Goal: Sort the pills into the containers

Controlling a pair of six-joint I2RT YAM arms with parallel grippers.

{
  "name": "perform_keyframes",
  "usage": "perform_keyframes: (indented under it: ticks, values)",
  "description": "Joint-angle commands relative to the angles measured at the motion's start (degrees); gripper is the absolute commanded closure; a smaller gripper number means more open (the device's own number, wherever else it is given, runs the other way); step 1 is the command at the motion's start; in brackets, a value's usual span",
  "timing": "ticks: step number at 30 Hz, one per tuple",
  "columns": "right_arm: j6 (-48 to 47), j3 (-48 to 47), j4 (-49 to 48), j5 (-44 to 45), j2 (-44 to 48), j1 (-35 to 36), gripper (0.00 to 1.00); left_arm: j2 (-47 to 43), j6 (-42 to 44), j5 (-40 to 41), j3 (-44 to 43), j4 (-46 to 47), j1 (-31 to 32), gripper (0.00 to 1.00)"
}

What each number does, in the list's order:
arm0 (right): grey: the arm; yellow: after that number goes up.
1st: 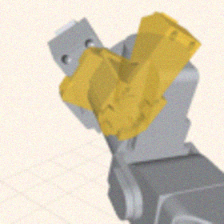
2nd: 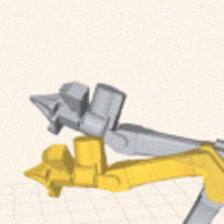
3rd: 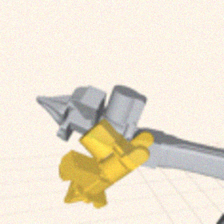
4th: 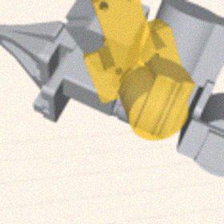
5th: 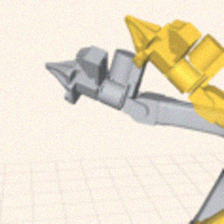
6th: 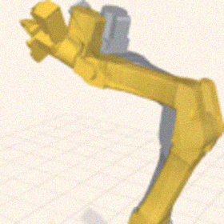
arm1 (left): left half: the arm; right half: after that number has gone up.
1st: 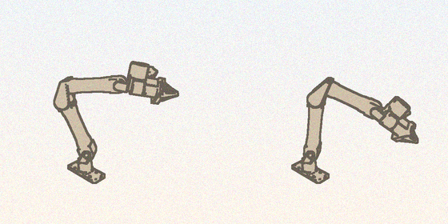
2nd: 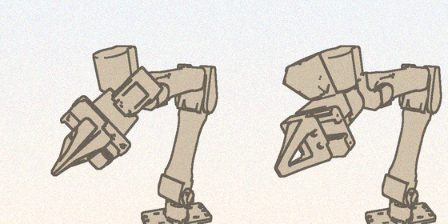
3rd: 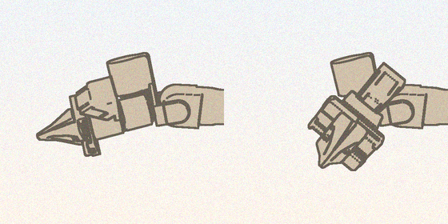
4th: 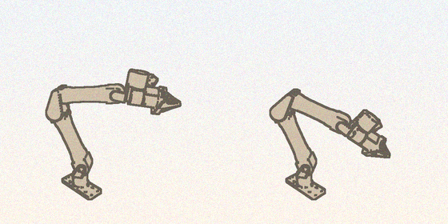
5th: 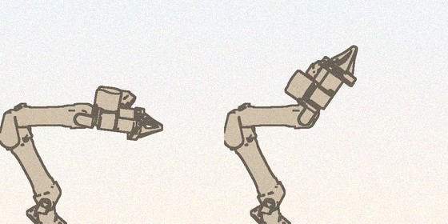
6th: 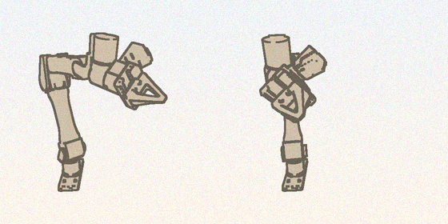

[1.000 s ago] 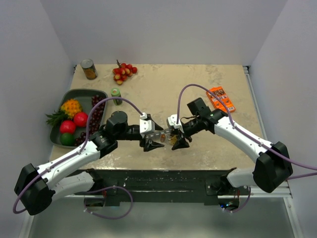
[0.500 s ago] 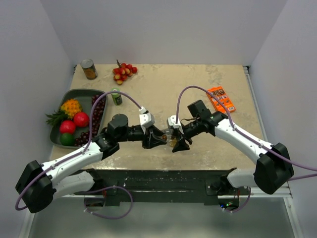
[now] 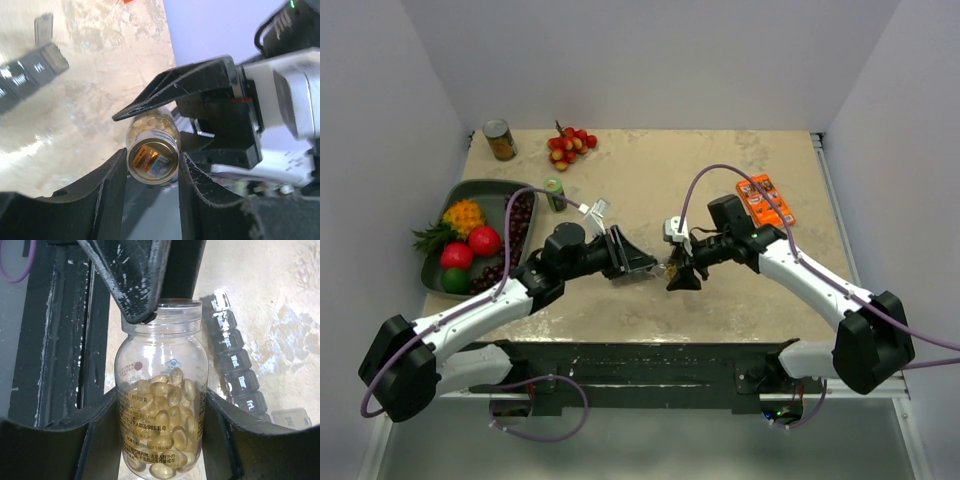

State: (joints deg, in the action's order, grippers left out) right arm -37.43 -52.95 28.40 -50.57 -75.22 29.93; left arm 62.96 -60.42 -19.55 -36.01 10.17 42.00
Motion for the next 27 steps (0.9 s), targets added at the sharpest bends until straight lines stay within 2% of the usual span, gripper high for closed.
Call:
perform_keyframes:
  ticks: [1, 3, 4, 7, 8, 10, 11, 13, 14, 16, 17, 20, 23, 27]
  values:
    - [2.1, 0.13, -4.58, 1.79, 2.62, -2.25, 1.0, 2.87, -18.3, -5.3, 0.66, -5.1, -1.74, 0.94]
    - [2.1, 0.21, -4.58, 1.7, 2.8, -2.42, 1.0, 2.61, -21.05, -8.74, 2.25, 2.17, -2.18, 0.7]
    - [2.1, 0.3, -4.67, 1.61, 2.89, -2.6, 1.0, 2.0, -20.44, -8.49, 1.82, 2.48, -2.18, 0.43]
    - [2.01, 0.56, -4.58, 1.0, 3.32, -2.86, 1.0, -0.81, -10.62, -8.4, -1.07, -2.16, -4.11, 0.08]
    - [1.92, 0.57, -4.58, 0.73, 3.33, -2.95, 1.0, -2.39, -4.15, -8.49, -1.69, -3.66, -5.51, 0.04]
    - [1.66, 0.57, -4.5, 0.12, 3.33, -3.04, 1.0, -4.24, 3.52, -7.35, -3.27, -9.19, -6.49, 0.01]
    - [1.4, 0.57, -4.06, -0.06, 3.33, -3.04, 1.0, -6.16, 13.65, -7.69, -3.54, -10.08, -7.01, 0.01]
    - [0.52, 0.48, -3.71, -0.41, 3.5, -3.13, 1.0, -7.84, 24.6, -3.25, -5.73, -17.97, -7.11, 0.01]
    - [0.08, 0.48, -3.1, -1.11, 3.5, -3.13, 1.0, -9.85, 34.57, -1.99, -5.91, -19.13, -7.11, 0.01]
    - [-2.03, 0.48, -2.04, -2.16, 3.5, -3.13, 1.0, -12.32, 43.42, -3.37, -3.9, -18.01, -7.19, 0.01]
    - [-2.55, 0.56, -1.34, -3.56, 3.41, -3.04, 1.0, -15.12, 52.25, -4.95, -2.59, -16.26, -7.02, 0.01]
    - [-6.68, 0.92, 1.21, -5.94, 3.5, -3.13, 1.0, -20.93, 63.36, -13.3, 4.09, -2.15, -6.93, 0.01]
    - [-9.41, 1.71, 2.36, -6.04, 4.12, -3.21, 1.0, -23.32, 66.66, -19.38, 10.25, 9.81, -7.02, 0.01]
    - [-11.52, 2.23, 3.15, -5.42, 4.03, -3.13, 1.0, -18.24, 67.19, -24.73, 8.34, 12.76, -6.93, 0.01]
